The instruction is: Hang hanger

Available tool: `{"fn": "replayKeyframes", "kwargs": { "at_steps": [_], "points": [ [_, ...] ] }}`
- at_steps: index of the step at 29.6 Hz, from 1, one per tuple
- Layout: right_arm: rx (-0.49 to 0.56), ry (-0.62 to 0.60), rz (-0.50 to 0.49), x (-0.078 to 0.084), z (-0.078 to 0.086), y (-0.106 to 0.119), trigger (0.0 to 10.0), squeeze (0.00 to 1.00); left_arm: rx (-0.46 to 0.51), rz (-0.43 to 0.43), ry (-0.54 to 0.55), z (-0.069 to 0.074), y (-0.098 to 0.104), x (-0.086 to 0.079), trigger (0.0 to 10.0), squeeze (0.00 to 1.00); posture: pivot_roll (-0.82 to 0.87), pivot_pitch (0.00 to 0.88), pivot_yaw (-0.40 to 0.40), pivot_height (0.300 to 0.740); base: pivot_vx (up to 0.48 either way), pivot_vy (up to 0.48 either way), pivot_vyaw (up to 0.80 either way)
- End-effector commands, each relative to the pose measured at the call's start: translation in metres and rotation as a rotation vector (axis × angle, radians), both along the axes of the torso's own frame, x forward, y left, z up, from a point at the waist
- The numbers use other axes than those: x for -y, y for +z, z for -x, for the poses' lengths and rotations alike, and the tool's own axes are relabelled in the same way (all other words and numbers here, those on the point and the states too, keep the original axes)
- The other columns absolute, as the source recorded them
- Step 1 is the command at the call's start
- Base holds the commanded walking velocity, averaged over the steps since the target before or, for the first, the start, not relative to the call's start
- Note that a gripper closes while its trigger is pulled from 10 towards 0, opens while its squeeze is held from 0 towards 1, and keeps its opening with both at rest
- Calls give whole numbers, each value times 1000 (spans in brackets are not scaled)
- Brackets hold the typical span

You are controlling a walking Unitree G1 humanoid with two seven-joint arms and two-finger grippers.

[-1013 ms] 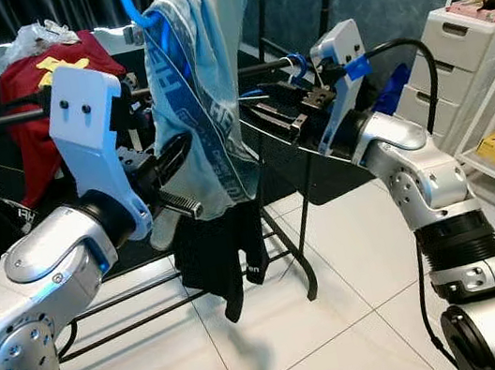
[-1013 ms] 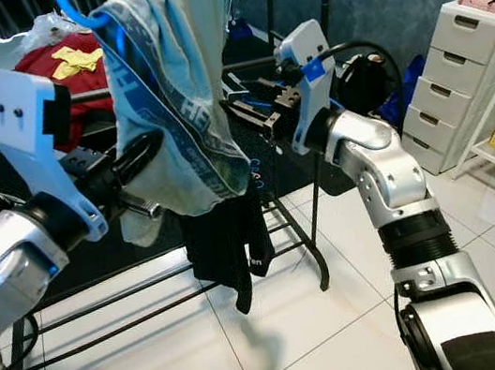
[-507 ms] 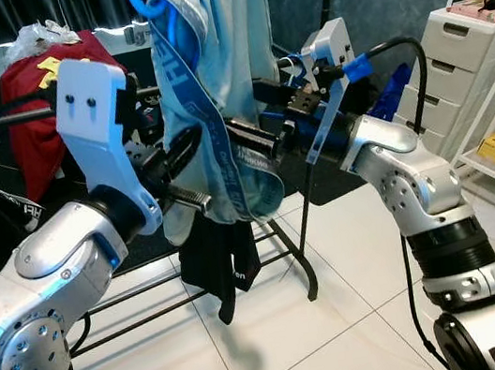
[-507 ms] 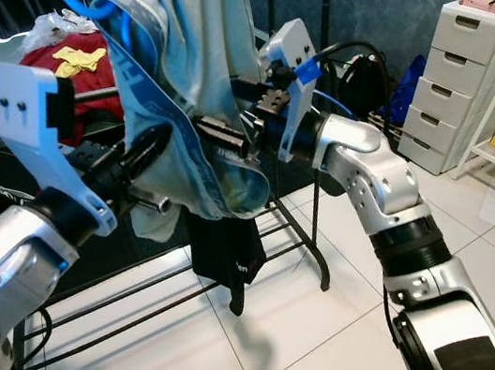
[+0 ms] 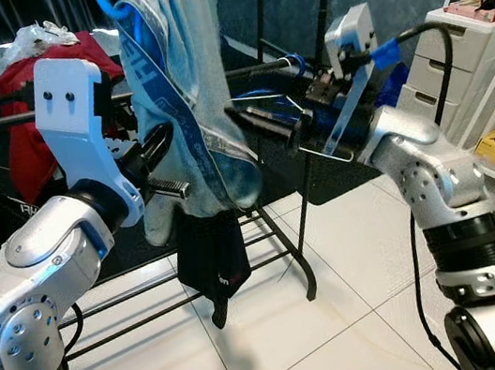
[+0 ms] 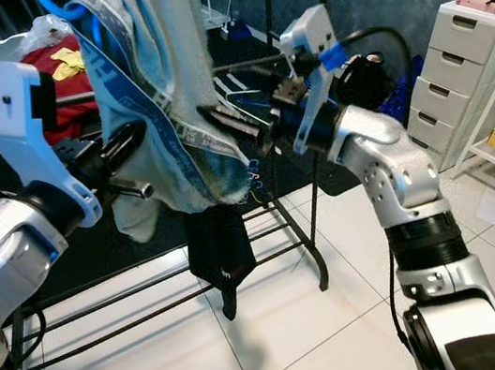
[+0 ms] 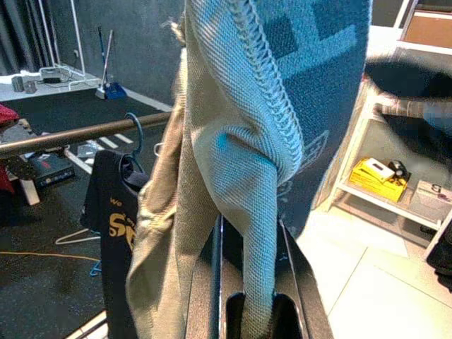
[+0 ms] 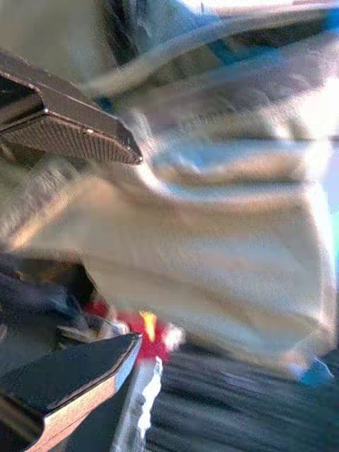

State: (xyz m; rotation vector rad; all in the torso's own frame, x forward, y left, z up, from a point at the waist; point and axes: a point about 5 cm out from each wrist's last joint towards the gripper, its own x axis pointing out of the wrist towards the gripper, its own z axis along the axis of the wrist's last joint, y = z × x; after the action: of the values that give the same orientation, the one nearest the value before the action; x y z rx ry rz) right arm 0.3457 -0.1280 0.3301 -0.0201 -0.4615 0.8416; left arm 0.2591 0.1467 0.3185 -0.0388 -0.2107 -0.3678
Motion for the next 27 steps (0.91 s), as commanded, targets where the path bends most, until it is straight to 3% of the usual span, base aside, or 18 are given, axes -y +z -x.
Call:
{"fn": "replayKeyframes", "kwargs": {
  "at_steps": [1, 5, 13, 27],
  "points": [
    [56, -57, -41, 5, -1, 13, 10000, 0, 33, 1, -3, 0, 7, 1, 10000, 0, -11, 0, -81, 740, 0, 0, 0],
    [75, -26, -53, -4, 3, 20, 10000, 0, 36, 7, -42, 1, 8, 8, 10000, 0, -14, 0, -82, 740, 0, 0, 0],
    [31, 43, 5, -25, 6, 3, 10000, 0, 33, 7, -115, 3, 6, 28, 10000, 0, -9, 0, -85, 740, 0, 0, 0],
    [8, 90, 45, -36, 9, -5, 10000, 0, 45, 15, -140, 4, 9, 35, 10000, 0, -6, 0, -92, 740, 0, 0, 0]
  ]
}}
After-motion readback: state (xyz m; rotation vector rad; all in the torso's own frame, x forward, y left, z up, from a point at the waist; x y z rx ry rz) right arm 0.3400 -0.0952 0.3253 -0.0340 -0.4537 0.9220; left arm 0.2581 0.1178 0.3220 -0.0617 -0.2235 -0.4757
